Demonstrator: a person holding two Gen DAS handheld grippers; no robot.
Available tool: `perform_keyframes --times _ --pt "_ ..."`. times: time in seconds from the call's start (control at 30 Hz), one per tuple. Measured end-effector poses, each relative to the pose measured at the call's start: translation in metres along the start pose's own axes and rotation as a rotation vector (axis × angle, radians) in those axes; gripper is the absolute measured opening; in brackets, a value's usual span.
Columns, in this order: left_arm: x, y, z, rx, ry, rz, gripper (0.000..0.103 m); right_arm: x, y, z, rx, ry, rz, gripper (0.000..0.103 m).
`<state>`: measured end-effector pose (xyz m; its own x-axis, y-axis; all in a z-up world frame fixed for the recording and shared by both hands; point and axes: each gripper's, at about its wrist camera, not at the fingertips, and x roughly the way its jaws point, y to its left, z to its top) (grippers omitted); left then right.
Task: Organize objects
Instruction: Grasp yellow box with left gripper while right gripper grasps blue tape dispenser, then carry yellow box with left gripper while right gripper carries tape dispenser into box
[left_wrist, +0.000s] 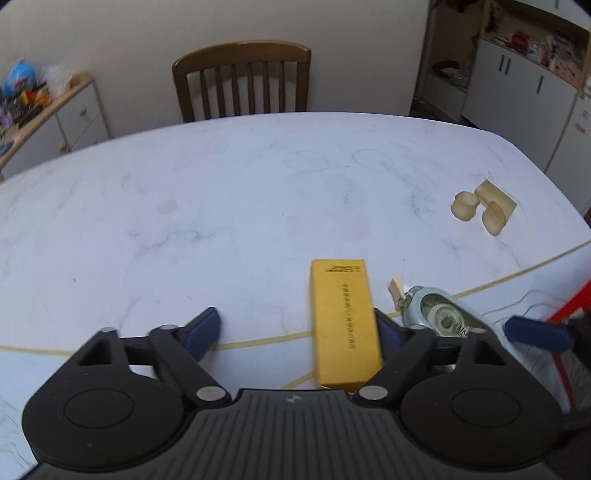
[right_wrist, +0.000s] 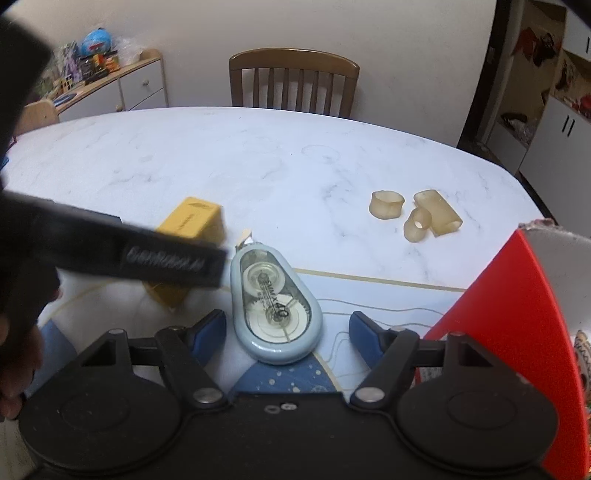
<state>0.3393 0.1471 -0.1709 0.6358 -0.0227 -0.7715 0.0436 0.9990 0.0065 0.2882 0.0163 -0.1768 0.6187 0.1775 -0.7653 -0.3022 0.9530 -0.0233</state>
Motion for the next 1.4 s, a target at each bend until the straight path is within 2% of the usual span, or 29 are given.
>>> perform_keyframes --times 0.13,0.23,0.3,0.4,0.53,0.8,1.1,1.4 --pt "-0.004 0.007 -0.001 -0.004 -0.02 -0.022 0.057 0.001 -0.001 0.001 0.03 -0.007 0.01 0.072" --pt "-0.005 0.012 -0.001 -0.017 -0.027 -0.044 0.043 -0.001 0.001 0.0 0.024 -0.013 0.019 0.064" --pt "-0.006 0.014 -0.002 -0.018 -0.027 -0.054 0.037 -0.003 0.003 0.0 0.015 -0.014 0.029 0.052" --pt "-0.007 0.018 -0.001 -0.03 -0.02 -0.067 0.031 -0.002 0.005 0.004 0.011 -0.008 0.024 0.052" --pt "-0.009 0.023 -0.002 -0.056 -0.008 -0.074 0.03 -0.005 0.005 0.007 0.033 0.006 0.026 0.051" --pt "-0.031 0.031 -0.018 -0.1 0.009 -0.112 0.03 -0.037 0.013 0.012 0.043 -0.036 0.069 0.051" --pt "-0.078 0.032 -0.029 -0.121 -0.003 -0.161 0.03 -0.083 0.005 0.009 0.079 -0.058 0.087 0.051" --pt "-0.131 0.01 -0.033 -0.101 -0.032 -0.245 0.03 -0.143 -0.014 -0.002 0.126 -0.098 0.089 0.051"
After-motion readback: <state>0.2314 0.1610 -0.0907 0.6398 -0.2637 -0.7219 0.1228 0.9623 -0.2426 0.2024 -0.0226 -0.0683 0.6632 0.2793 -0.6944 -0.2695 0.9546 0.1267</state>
